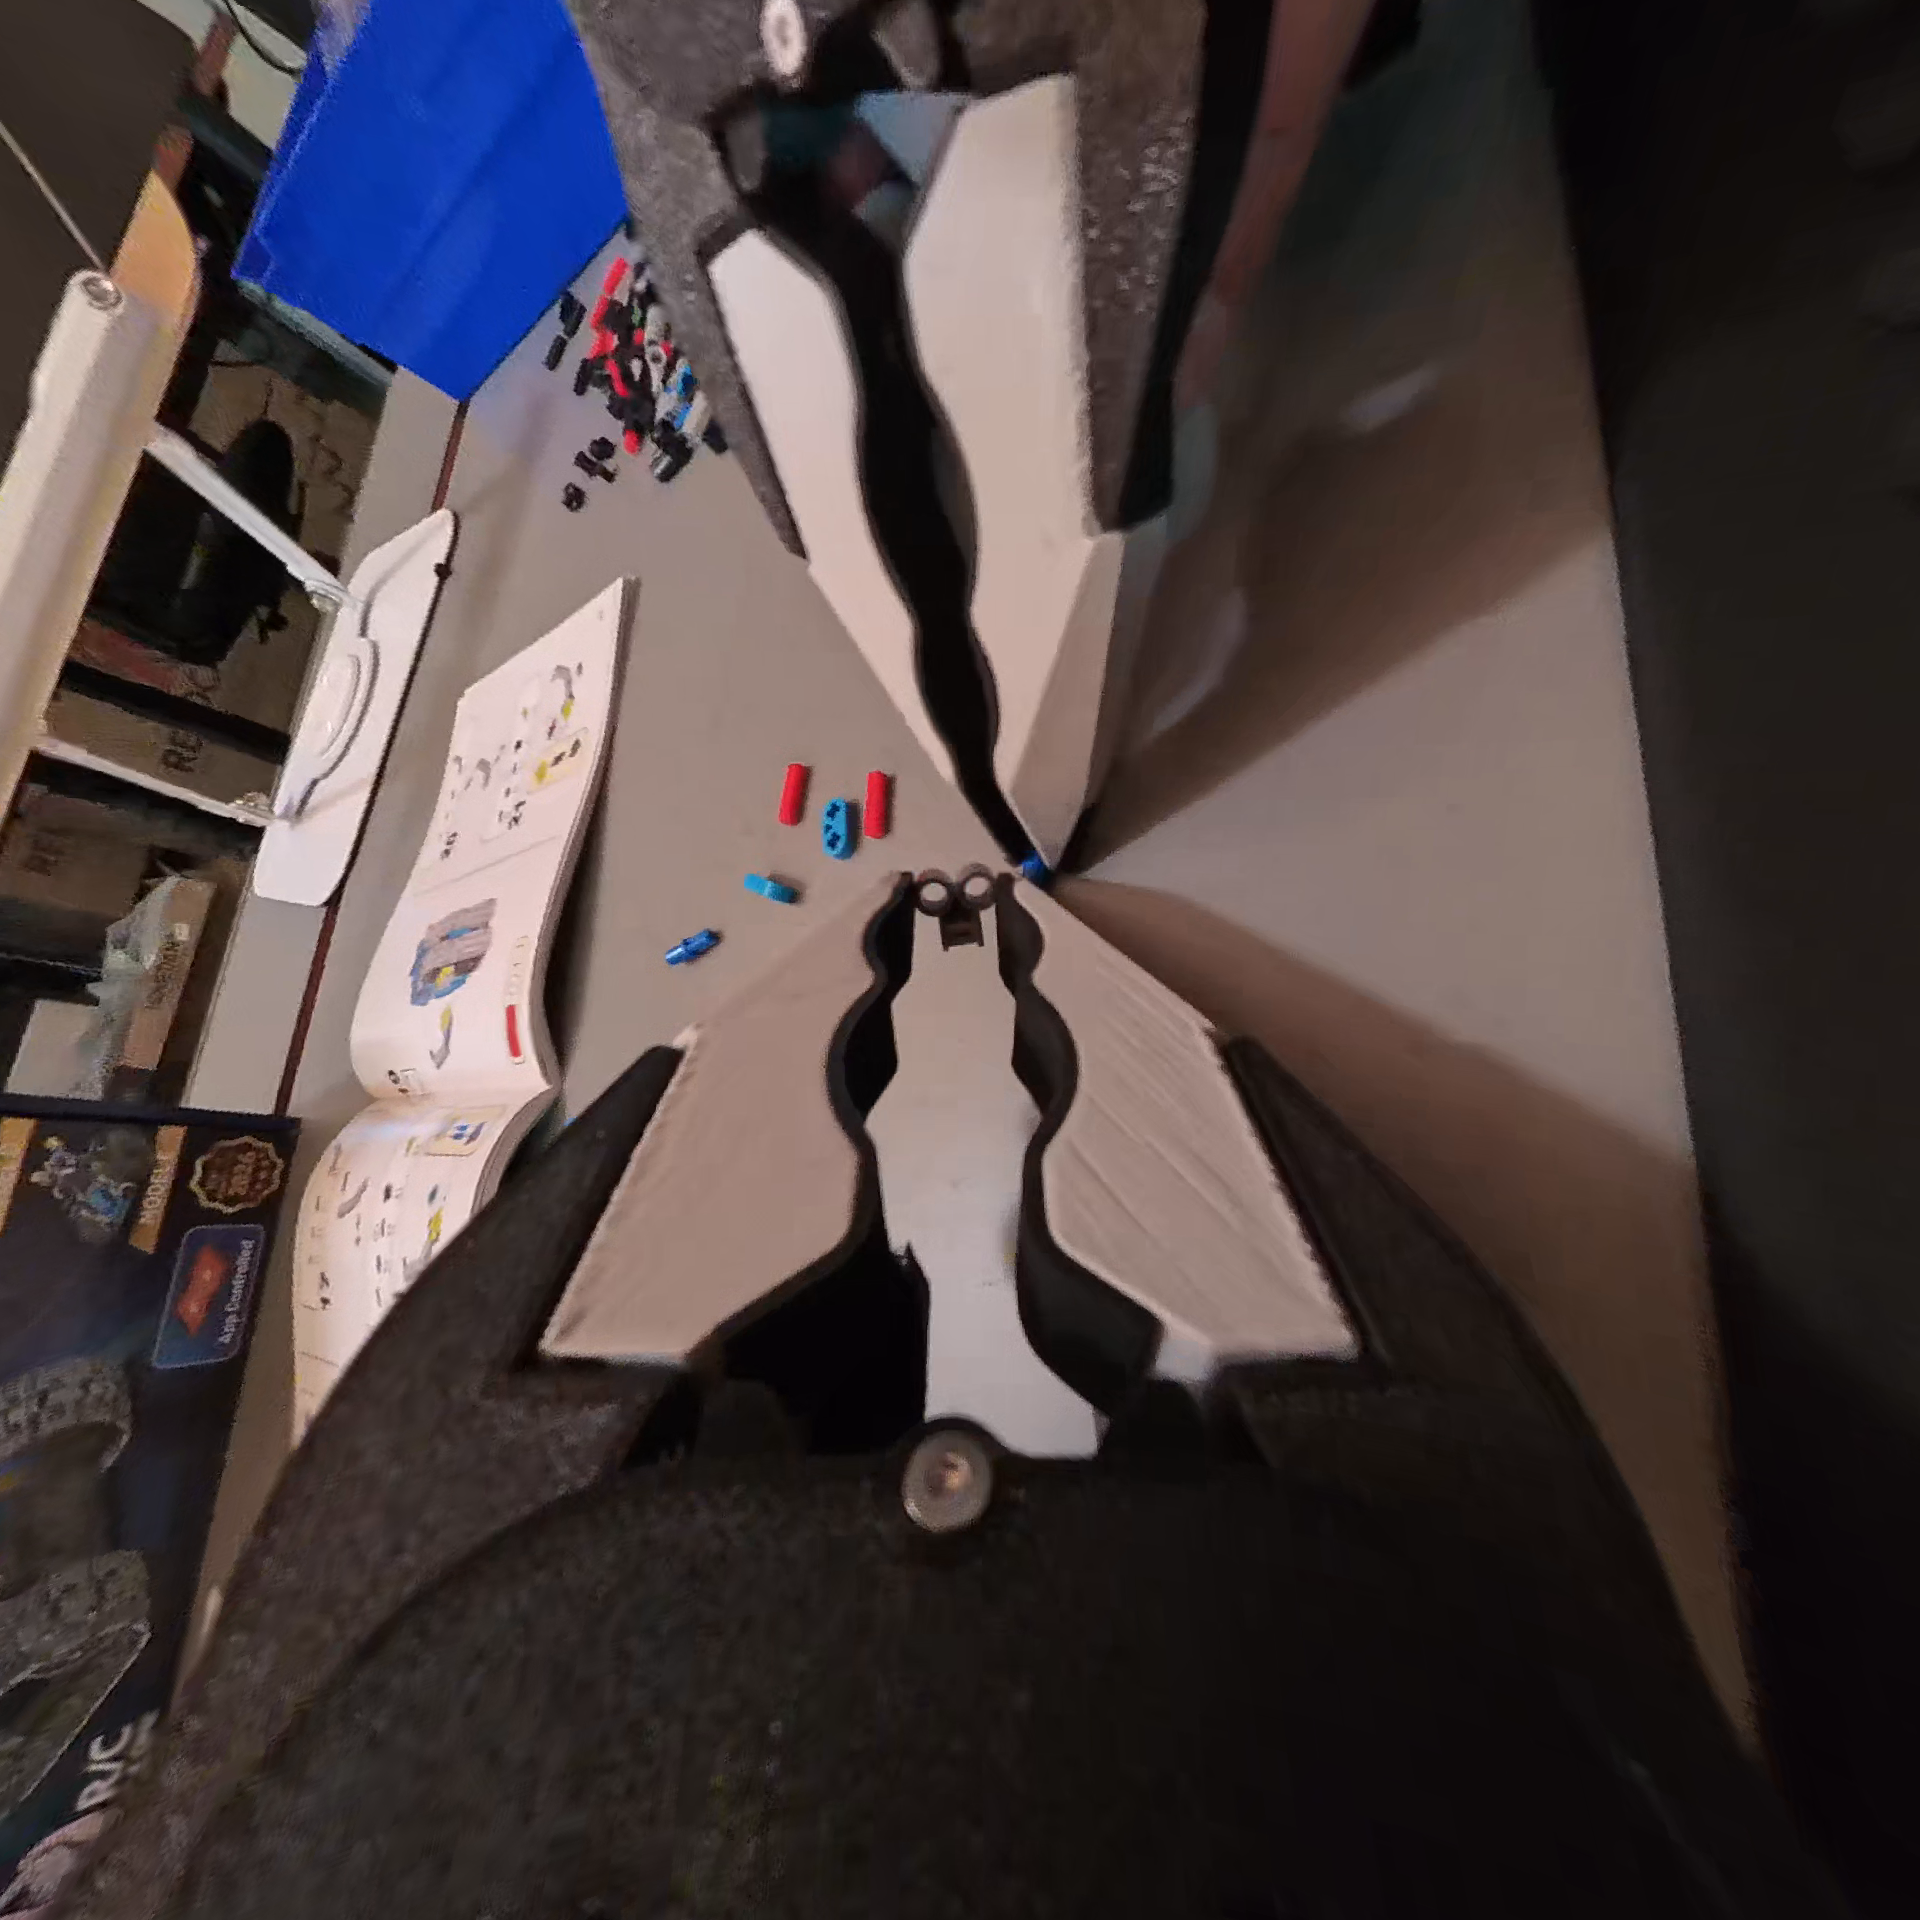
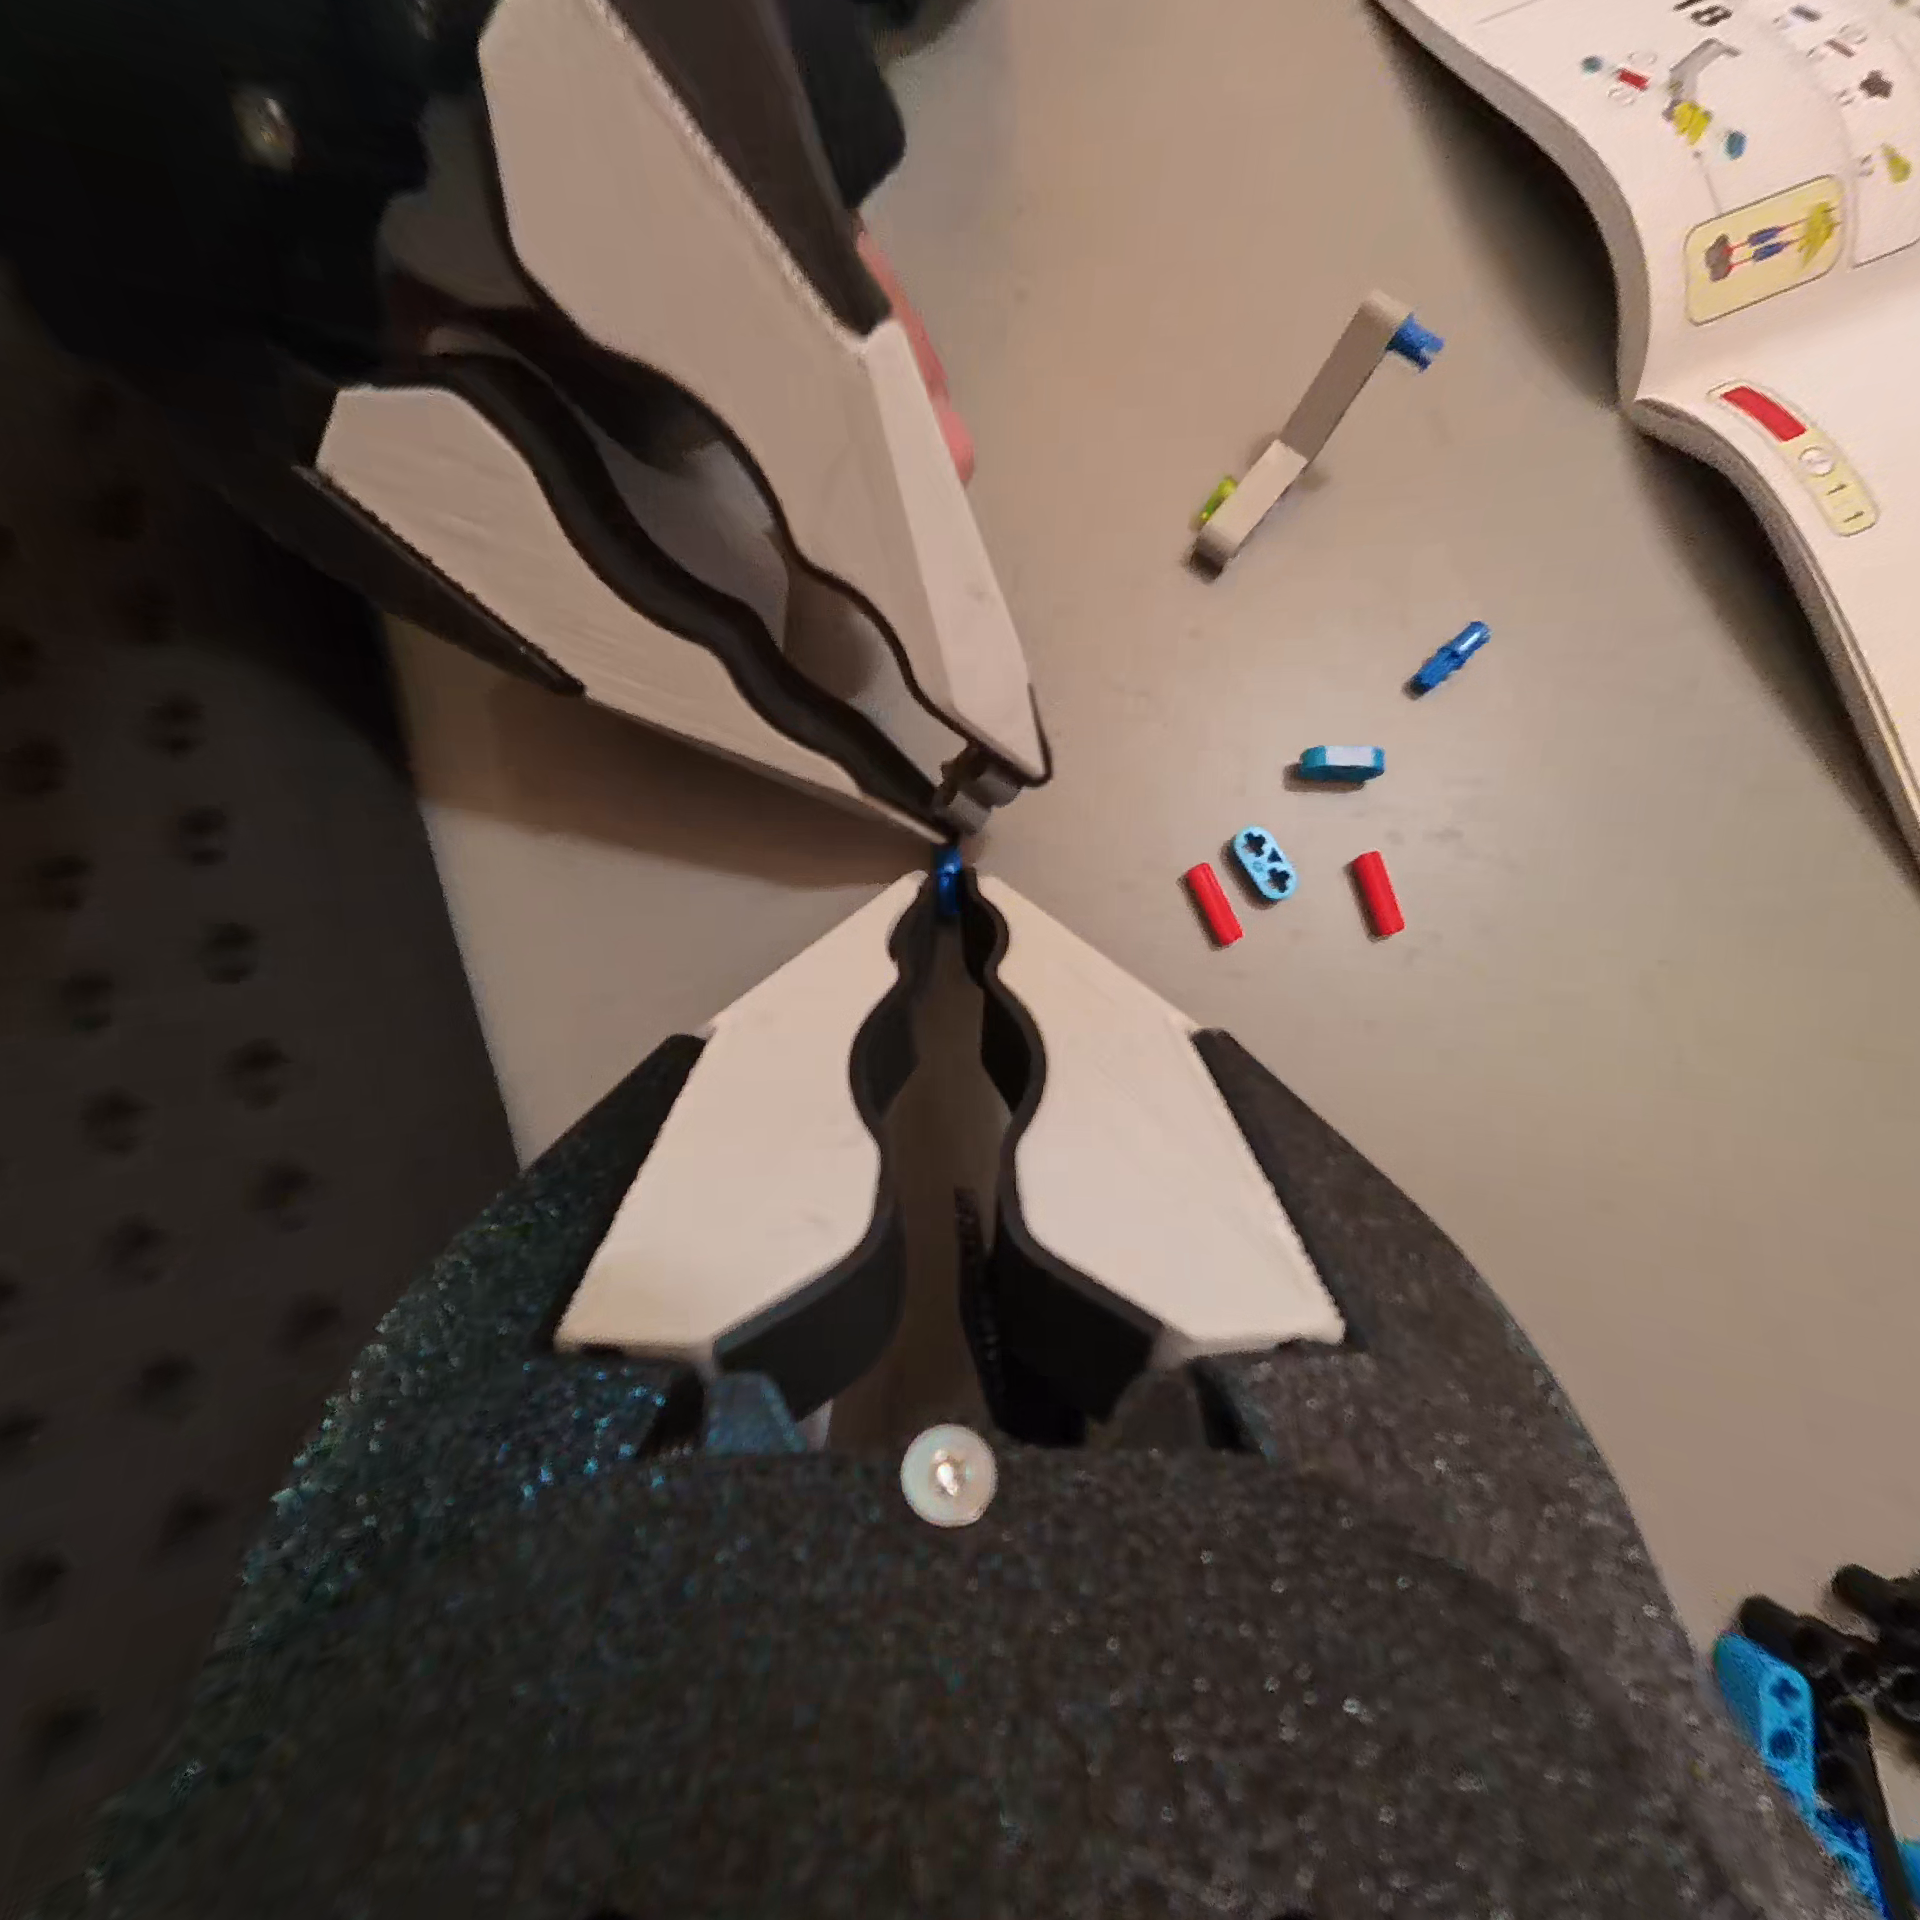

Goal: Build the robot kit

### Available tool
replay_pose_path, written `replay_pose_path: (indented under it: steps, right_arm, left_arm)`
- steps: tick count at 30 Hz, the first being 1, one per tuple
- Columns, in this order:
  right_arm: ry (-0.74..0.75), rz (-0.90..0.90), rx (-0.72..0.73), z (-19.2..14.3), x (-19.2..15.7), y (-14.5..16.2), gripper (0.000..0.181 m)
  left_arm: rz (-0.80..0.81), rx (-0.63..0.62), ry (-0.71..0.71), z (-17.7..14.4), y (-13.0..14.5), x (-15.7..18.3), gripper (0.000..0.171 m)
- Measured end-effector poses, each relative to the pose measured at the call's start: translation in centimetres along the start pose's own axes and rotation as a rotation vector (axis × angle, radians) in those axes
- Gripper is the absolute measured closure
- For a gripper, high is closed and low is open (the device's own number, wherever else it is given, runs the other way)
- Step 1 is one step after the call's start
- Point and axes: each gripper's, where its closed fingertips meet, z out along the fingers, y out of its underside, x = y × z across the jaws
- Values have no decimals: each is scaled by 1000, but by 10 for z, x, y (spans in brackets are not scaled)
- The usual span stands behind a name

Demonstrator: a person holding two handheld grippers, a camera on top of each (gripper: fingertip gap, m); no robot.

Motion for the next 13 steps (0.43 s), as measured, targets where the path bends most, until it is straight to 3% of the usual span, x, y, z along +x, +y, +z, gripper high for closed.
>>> replay_pose_path:
  steps: [13]
  right_arm:
    - [-46,63,33,-4,0,5,171]
  left_arm:
    - [1,-29,16,2,2,3,157]
